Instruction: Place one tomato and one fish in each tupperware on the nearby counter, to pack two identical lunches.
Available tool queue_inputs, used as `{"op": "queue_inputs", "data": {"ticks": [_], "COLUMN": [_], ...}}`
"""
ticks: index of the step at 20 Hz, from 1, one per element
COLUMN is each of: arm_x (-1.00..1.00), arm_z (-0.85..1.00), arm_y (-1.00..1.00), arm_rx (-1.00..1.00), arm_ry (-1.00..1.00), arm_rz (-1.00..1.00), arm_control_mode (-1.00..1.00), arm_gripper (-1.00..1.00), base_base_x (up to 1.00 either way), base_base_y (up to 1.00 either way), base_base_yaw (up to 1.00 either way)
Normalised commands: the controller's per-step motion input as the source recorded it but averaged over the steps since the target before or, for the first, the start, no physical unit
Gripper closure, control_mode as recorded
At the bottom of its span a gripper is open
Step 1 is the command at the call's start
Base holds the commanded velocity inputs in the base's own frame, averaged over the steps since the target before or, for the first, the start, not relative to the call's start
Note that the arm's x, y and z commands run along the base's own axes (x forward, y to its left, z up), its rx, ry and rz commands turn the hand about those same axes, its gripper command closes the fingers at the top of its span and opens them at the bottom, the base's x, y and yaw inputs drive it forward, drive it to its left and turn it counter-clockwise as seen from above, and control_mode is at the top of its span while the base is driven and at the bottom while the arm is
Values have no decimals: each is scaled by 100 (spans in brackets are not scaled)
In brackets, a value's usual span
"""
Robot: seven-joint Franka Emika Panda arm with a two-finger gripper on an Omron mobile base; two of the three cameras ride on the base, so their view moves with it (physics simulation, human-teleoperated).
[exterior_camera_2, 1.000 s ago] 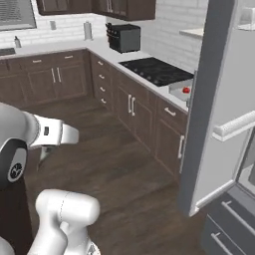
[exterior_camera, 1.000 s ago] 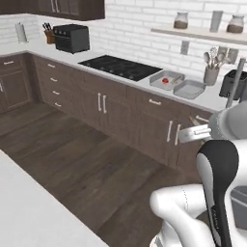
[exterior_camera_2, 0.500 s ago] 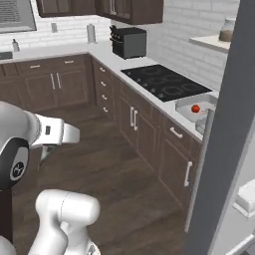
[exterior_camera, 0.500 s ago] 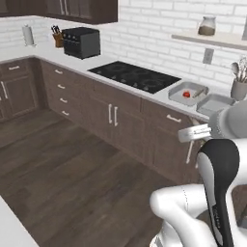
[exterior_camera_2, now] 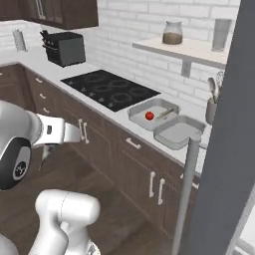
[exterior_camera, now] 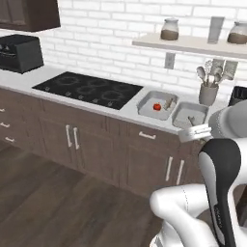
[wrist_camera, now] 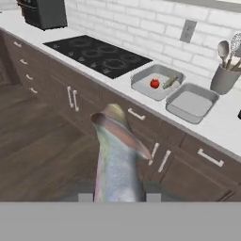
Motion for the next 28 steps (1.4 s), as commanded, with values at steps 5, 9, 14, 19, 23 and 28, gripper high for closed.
{"op": "queue_inputs", "data": {"ticks": [5,9,14,19,23,28], "arm_x": [0,0,0,0,0,0], "arm_z": [0,0,0,0,0,-2], "arm_y": [0,0,0,0,0,0], "arm_rx": [0,0,0,0,0,0], "arm_ry": [0,0,0,0,0,0], "arm_rz": [0,0,0,0,0,0], "arm_control_mode": [100,100,100,100,100,-100], "arm_gripper": [100,100,100,100,100,100], "base_base_x": [99,100,100,84,24,0], "base_base_y": [50,54,34,1,16,12], "base_base_yaw": [-64,-64,-62,-59,-43,-3]}}
